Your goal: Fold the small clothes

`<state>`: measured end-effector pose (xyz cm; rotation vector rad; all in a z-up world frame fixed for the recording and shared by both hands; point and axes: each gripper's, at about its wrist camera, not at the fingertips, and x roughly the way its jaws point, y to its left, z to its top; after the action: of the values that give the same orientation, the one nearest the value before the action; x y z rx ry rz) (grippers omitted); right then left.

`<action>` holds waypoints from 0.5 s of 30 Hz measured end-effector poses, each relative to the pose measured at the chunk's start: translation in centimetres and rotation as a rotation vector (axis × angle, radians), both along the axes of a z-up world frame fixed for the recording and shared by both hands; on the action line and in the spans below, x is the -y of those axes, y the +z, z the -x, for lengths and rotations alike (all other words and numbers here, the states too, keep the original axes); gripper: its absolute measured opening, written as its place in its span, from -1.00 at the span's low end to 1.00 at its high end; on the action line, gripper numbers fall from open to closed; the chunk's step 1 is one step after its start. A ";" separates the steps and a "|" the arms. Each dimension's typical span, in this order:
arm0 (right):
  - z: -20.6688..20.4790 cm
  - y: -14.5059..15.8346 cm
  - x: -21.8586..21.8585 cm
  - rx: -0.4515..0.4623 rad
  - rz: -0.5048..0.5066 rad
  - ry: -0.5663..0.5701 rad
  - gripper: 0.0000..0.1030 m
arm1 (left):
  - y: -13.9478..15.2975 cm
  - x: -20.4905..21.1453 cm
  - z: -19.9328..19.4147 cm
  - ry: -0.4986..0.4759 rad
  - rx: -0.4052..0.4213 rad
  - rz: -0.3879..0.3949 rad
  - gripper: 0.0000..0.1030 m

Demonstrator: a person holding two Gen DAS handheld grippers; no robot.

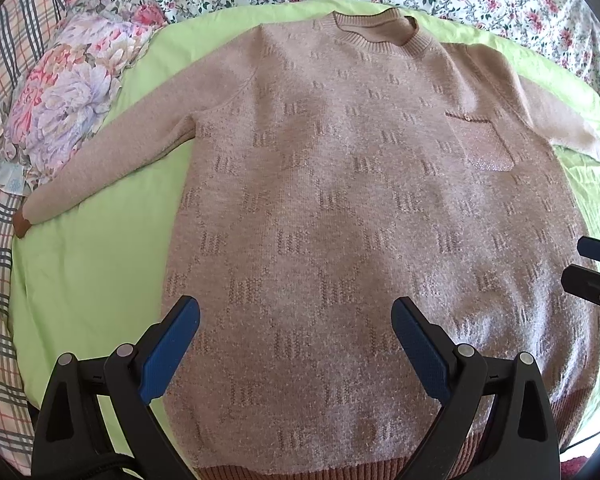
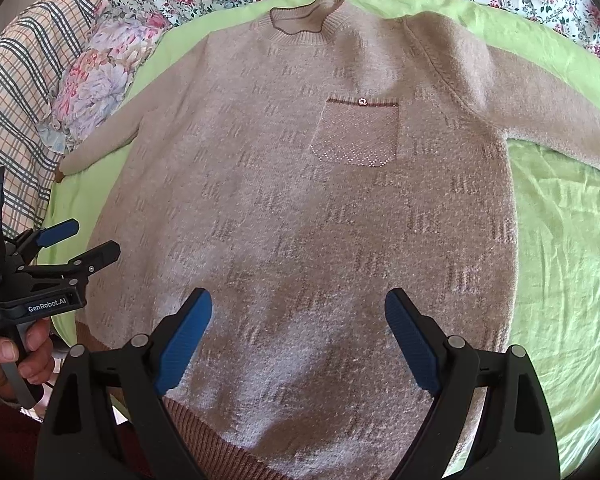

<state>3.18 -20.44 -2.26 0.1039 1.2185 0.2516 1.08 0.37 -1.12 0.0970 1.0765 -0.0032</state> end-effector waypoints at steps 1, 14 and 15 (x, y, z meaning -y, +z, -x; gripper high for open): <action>0.1 0.0 0.1 0.007 0.002 0.000 0.72 | 0.0 0.0 0.0 0.000 0.000 0.001 0.88; 0.0 -0.2 3.0 -0.017 -0.035 -0.072 0.72 | -0.7 -0.1 -1.1 0.027 -0.036 -0.014 0.89; -0.1 -0.1 3.6 -0.013 -0.038 -0.080 0.72 | -0.8 -0.1 -1.4 0.029 -0.037 -0.017 0.89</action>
<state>3.25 -24.01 -2.38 0.1869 1.2204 0.2048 2.43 0.51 -1.92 0.0964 1.1147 0.0306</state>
